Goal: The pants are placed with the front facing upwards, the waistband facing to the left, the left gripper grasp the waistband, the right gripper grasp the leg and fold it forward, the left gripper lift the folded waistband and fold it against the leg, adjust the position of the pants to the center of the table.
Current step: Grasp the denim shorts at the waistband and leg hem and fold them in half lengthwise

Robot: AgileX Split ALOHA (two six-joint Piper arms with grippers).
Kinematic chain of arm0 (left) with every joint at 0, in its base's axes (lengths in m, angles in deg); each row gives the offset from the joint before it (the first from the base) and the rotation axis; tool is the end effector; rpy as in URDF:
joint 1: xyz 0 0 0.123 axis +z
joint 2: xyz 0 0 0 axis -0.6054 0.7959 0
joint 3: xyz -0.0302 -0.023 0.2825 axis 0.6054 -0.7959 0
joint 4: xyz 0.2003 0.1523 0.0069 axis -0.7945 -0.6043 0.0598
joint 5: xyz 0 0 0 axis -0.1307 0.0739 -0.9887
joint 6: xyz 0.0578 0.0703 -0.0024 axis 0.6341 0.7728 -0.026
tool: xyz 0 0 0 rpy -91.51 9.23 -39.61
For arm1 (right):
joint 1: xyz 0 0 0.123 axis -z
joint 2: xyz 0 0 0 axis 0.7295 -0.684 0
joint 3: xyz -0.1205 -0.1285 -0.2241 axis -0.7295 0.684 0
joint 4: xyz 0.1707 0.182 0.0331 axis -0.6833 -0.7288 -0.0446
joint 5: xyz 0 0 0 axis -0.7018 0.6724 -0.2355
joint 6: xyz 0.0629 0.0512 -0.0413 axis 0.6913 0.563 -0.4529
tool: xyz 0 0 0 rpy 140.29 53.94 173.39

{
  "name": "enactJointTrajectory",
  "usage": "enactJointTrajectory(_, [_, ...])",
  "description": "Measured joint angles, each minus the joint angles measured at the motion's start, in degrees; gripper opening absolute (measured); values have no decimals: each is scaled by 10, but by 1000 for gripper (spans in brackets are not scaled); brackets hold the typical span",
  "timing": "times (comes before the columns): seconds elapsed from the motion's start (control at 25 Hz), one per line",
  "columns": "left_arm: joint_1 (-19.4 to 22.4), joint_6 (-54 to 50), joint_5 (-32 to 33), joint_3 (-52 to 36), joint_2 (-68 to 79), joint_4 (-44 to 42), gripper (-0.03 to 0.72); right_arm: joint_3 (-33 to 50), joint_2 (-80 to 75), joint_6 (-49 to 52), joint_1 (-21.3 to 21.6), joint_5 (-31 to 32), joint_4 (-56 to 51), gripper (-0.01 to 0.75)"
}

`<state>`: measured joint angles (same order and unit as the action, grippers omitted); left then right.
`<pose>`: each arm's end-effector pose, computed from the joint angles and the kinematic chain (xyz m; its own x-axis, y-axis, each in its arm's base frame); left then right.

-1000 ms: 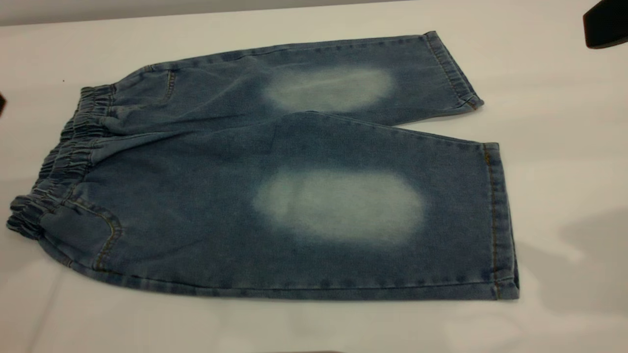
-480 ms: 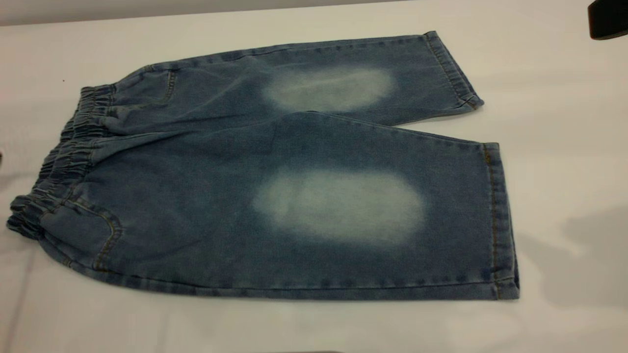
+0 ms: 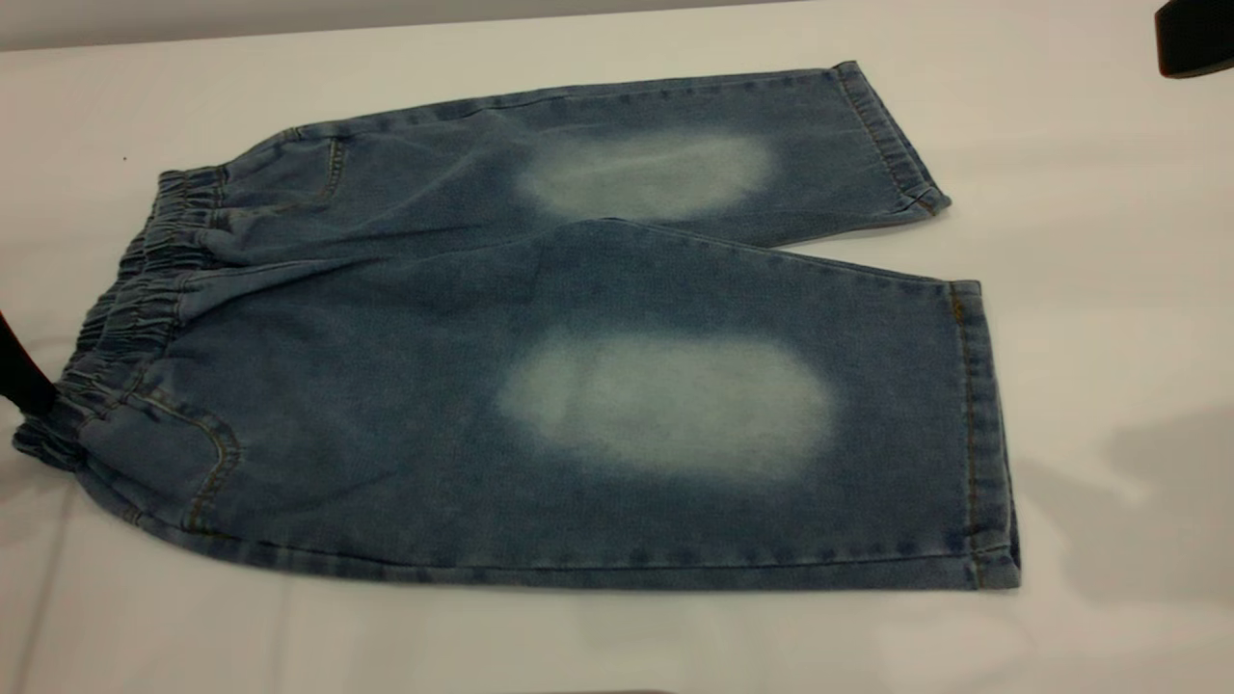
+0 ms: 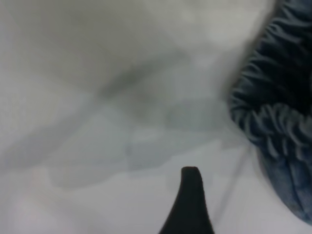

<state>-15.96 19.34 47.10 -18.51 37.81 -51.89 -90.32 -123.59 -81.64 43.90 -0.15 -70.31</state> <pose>0.2785 0.0813 0.0765 -0.8920 -0.4516 0.0214 -0.4392 0.8545 -0.2775 0.1900 0.0482 0.2227 -0.7971 0.1377 -0.5880 -0.1719 0.8816 0.4395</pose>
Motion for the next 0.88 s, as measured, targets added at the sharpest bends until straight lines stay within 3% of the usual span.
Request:
enactJointTrajectory(0.52, [0,72,-14,2,9,87,559,0,0,0,0,0,-4,468])
enactJointTrajectory(0.88, [0,78,-12,15,50,96,559,0,0,0,0,-1,-4,468])
